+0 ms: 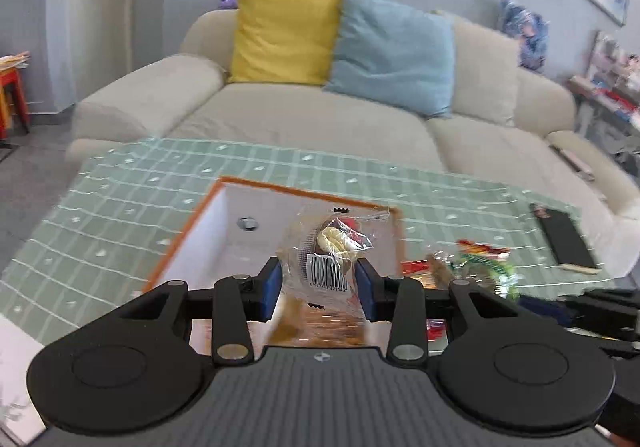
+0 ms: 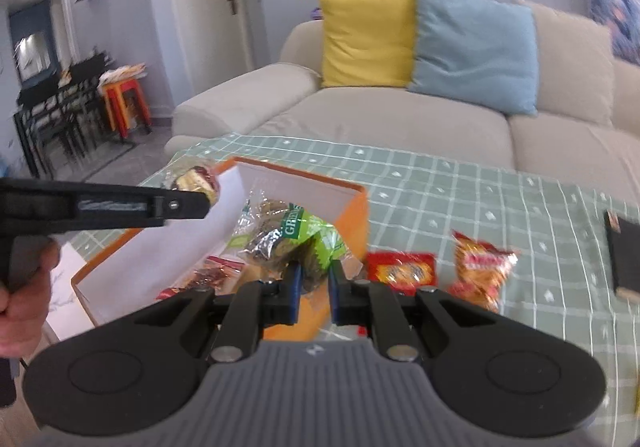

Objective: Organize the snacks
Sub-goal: 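Carry the clear pack with the left tool while the right tool carries the green bag into the box, then open the left tool inside the box while the right tool releases the green bag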

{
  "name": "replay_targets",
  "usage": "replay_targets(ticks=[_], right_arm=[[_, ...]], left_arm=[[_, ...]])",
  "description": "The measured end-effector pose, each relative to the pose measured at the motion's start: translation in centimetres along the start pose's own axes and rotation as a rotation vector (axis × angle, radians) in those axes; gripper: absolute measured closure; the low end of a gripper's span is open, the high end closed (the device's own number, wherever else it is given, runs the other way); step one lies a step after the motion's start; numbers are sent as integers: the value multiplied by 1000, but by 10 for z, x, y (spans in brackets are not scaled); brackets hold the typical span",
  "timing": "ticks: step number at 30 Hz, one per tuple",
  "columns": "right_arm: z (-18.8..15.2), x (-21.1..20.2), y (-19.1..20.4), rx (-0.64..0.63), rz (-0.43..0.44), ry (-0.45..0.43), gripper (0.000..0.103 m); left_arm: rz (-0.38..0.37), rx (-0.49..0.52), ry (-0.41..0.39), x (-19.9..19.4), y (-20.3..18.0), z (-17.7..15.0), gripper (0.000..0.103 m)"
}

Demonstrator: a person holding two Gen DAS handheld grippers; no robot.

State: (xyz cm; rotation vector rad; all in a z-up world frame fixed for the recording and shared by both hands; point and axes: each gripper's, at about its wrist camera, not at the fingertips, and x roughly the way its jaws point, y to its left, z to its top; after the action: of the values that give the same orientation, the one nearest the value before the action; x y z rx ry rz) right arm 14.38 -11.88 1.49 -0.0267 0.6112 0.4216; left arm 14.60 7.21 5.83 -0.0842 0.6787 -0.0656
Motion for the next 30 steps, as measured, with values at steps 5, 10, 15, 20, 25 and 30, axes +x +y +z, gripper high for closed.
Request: replay_targets(ticks=[5, 10, 15, 20, 25, 30], right_arm=[[9, 21, 33, -170, -44, 6, 93], [15, 46, 52, -301, -75, 27, 94], [19, 74, 60, -385, -84, 65, 94], [16, 99, 66, -482, -97, 100, 94], [12, 115, 68, -556, -90, 130, 94], [5, 126, 70, -611, -69, 160, 94]], left_arm=[[76, 9, 49, 25, 17, -2, 59], [86, -3, 103, 43, 28, -14, 59], [108, -3, 130, 57, 37, -15, 59], [106, -12, 168, 72, 41, -19, 59], [110, 15, 237, 85, 36, -26, 59], [149, 42, 271, 93, 35, -30, 59]])
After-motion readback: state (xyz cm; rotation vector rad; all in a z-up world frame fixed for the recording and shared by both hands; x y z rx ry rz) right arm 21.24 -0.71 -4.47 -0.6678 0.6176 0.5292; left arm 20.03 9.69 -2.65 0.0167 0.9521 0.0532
